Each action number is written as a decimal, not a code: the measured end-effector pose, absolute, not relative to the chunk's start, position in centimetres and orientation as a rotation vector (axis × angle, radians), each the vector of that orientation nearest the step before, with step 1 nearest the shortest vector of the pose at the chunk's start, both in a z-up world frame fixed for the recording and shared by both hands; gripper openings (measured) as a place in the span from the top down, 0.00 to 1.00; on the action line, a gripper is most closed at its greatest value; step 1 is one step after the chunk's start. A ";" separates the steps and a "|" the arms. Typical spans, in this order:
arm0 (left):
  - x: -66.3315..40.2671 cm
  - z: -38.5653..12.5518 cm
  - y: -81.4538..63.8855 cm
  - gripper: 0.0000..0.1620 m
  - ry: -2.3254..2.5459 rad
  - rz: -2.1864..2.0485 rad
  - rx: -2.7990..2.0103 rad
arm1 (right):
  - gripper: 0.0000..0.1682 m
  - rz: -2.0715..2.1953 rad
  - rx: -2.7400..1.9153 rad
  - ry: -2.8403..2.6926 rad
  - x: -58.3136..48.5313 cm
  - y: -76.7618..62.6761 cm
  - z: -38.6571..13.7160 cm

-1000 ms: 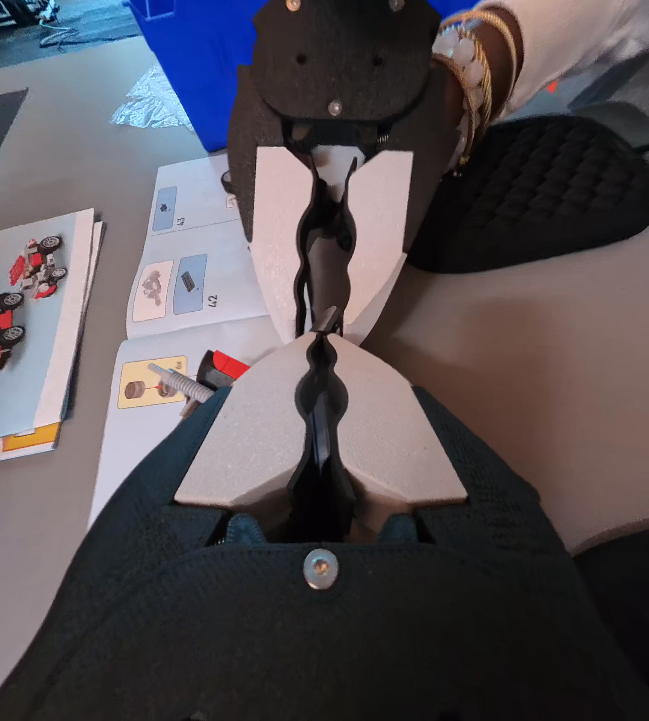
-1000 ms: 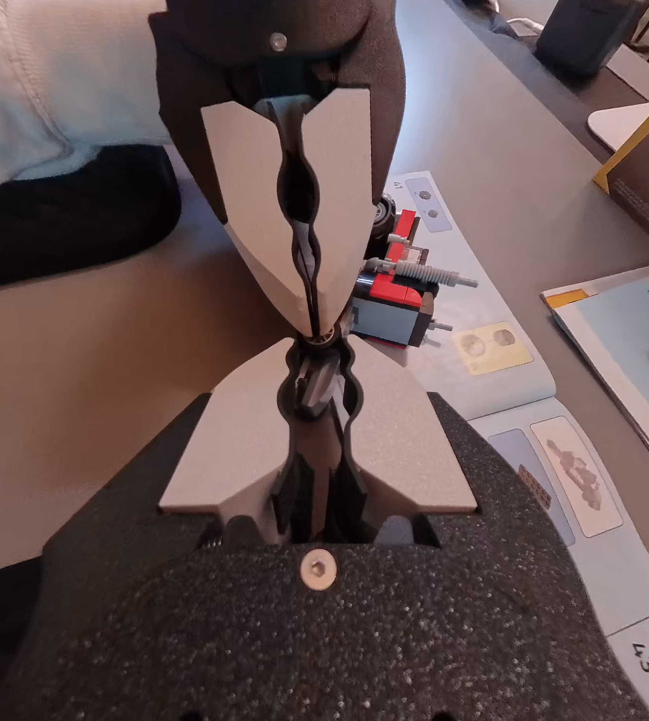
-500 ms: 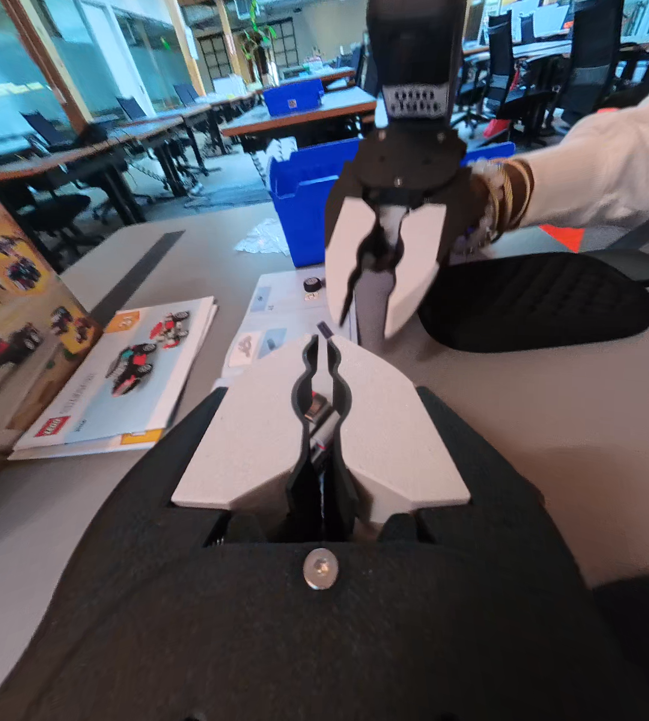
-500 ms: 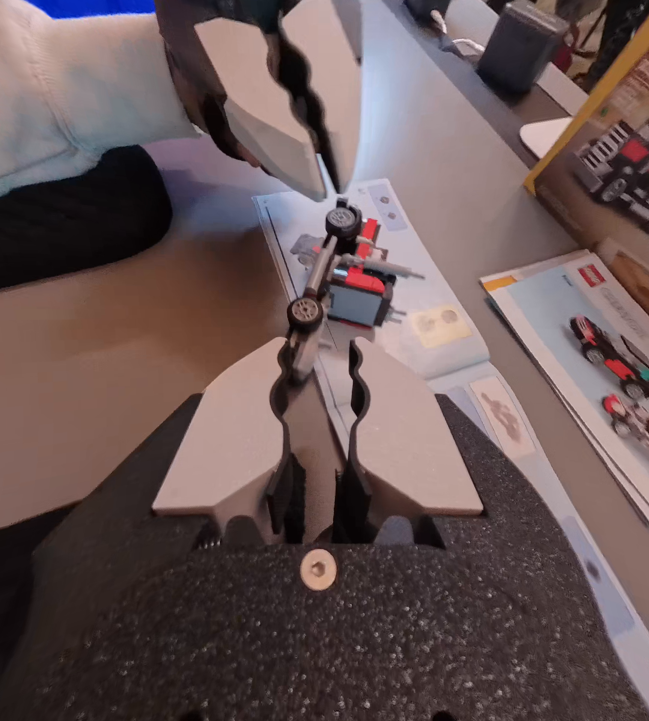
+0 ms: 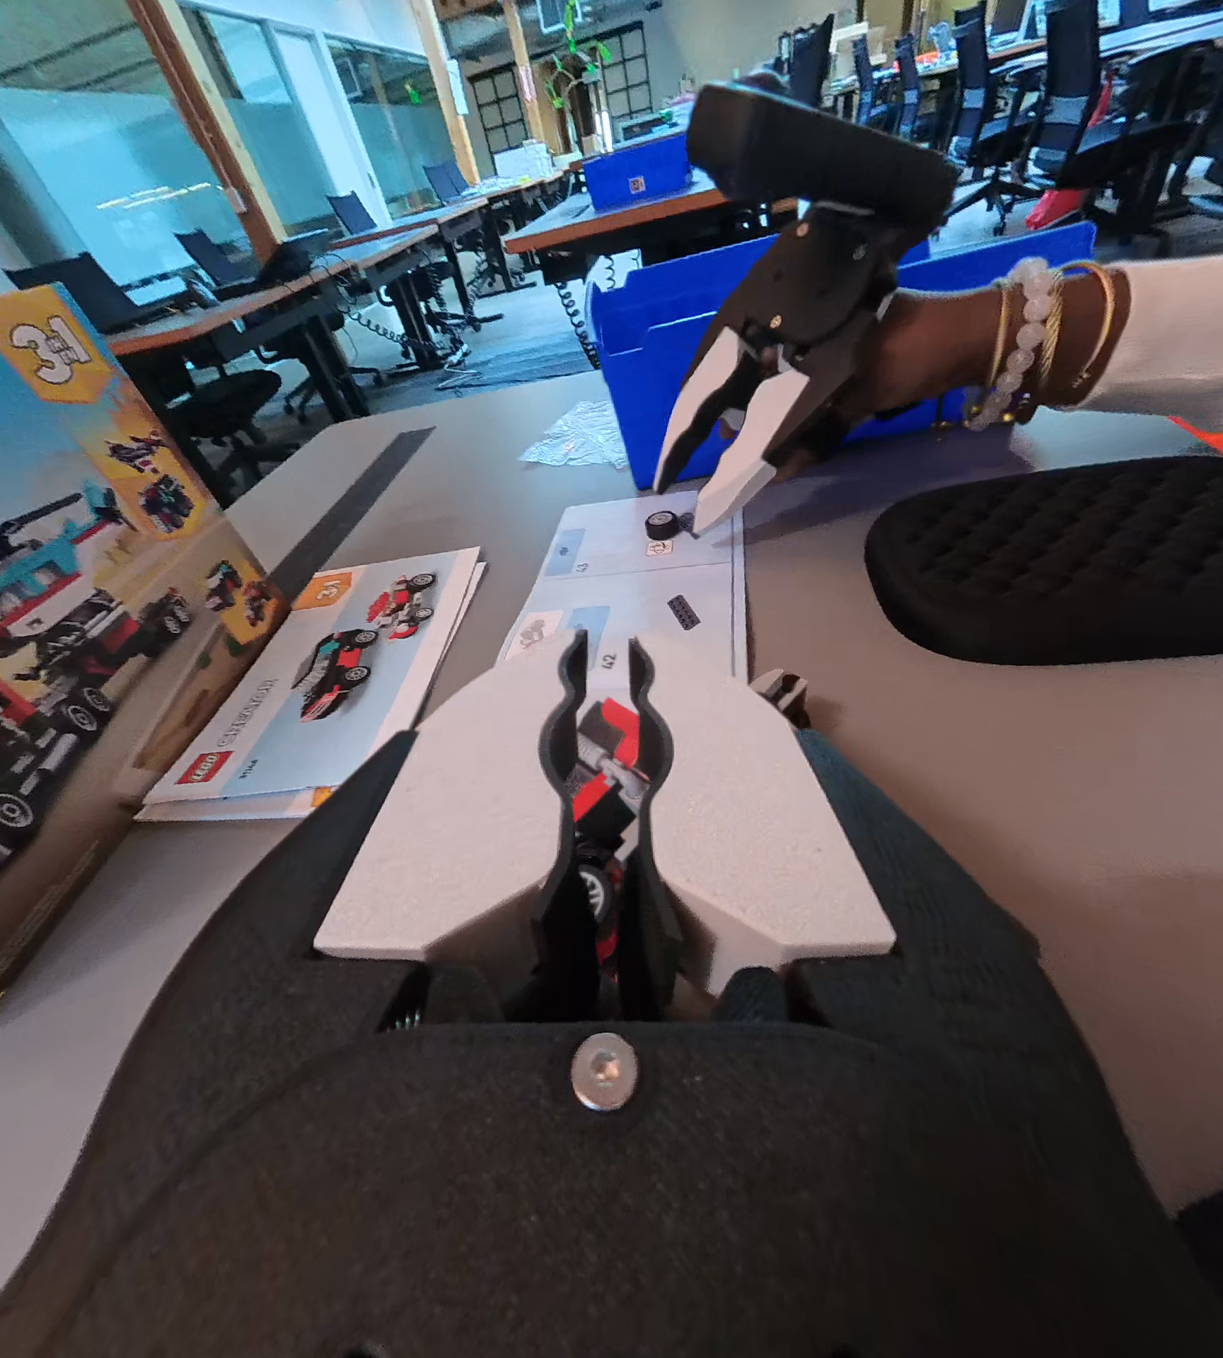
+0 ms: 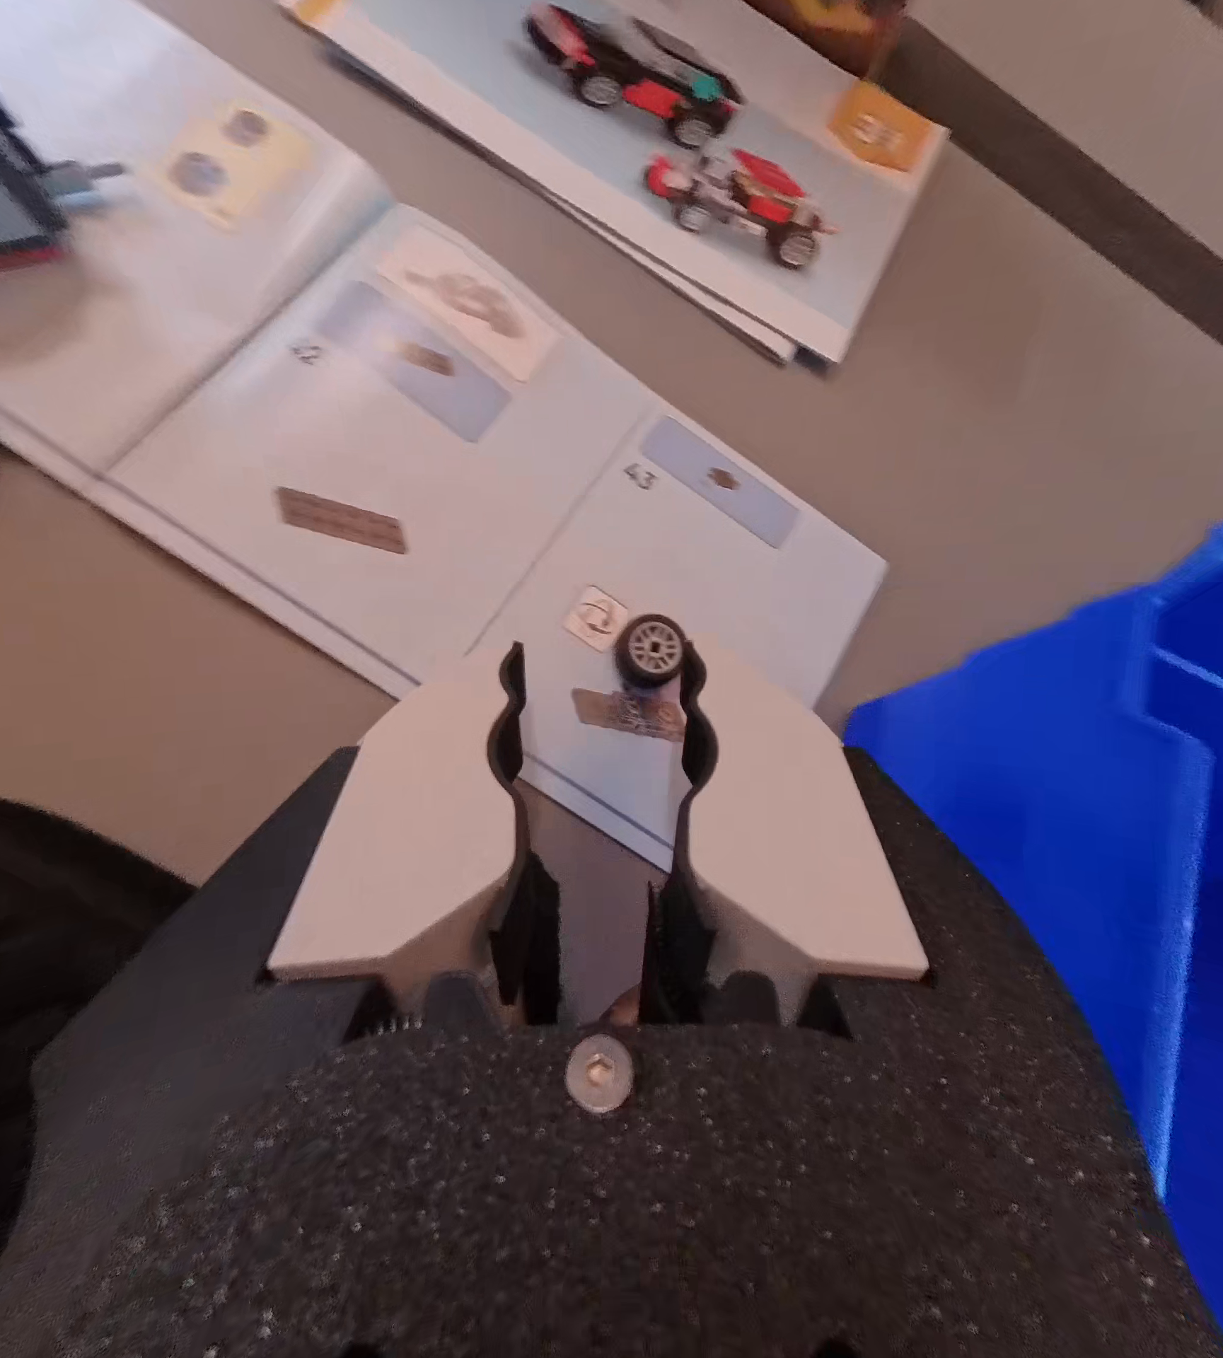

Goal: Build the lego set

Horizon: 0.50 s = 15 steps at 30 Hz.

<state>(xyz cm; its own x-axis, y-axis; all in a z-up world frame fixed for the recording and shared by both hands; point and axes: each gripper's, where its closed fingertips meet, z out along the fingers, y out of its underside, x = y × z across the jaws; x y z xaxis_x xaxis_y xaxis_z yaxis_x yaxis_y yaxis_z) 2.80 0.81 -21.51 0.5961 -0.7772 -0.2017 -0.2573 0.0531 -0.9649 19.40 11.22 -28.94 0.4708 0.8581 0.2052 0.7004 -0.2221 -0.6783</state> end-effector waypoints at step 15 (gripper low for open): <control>3.7 -22.7 0.2 0.93 0.990 -0.549 -1.542 | 0.87 0.413 -1.908 -1.315 17.8 11.6 -28.7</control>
<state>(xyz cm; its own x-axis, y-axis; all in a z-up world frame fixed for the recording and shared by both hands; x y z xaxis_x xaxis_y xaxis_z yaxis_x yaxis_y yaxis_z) 3.67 0.24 -22.68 0.5327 -0.8273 -0.1786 -0.2866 0.0222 -0.9578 17.77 11.62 -28.66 0.4154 0.8966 0.1532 0.6477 -0.1733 -0.7419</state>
